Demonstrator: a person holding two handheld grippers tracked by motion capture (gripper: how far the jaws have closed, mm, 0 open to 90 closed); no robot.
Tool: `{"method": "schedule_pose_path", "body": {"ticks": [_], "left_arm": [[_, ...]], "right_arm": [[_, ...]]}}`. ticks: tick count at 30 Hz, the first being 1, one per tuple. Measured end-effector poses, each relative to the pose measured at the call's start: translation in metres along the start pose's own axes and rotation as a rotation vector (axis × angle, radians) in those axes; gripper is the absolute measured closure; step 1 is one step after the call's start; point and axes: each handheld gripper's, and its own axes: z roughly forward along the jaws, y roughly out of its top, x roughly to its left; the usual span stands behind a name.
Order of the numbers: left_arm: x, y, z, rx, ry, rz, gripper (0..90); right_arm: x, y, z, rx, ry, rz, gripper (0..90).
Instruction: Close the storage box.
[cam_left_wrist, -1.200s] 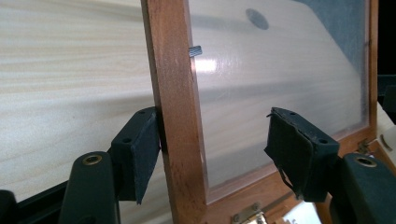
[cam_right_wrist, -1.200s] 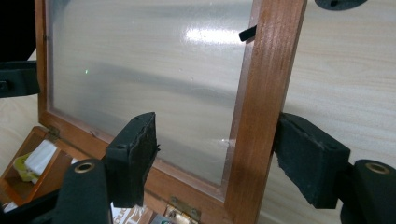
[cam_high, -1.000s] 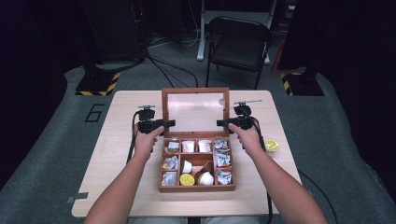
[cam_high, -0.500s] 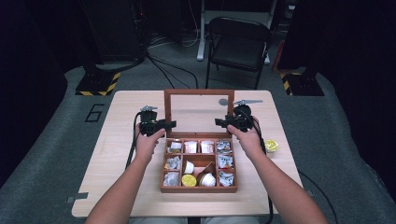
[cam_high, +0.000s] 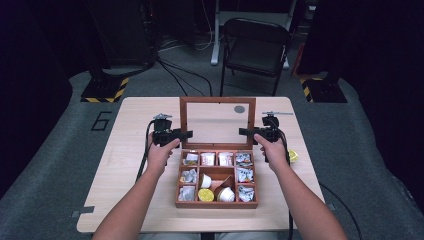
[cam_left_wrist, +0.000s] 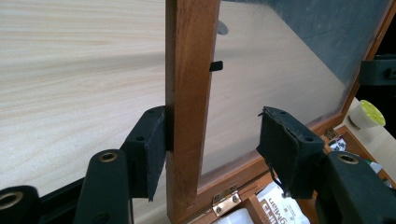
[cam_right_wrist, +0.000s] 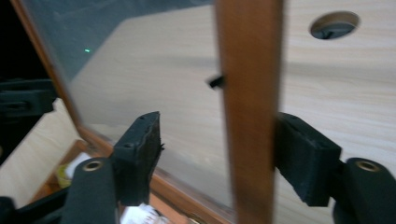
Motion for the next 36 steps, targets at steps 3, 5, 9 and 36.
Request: {"method": "schedule_pose_path", "body": {"ticks": [3,5,9,36], "left_arm": [[-0.002,0.002,-0.005,-0.012,-0.006,0.009,42.0],[-0.003,0.004,-0.011,-0.029,-0.019,0.018,42.0],[-0.011,0.01,-0.028,-0.091,-0.046,0.028,40.7],[-0.057,-0.03,-0.103,-0.099,-0.142,0.29,36.9]], "right_arm": [[0.014,0.009,-0.007,0.024,-0.033,-0.038,33.0],[0.016,0.011,-0.009,0.017,-0.03,-0.044,33.4],[0.03,0.016,-0.022,0.017,-0.024,-0.068,33.4],[0.077,-0.043,-0.119,-0.06,0.009,-0.327,43.9]]}}
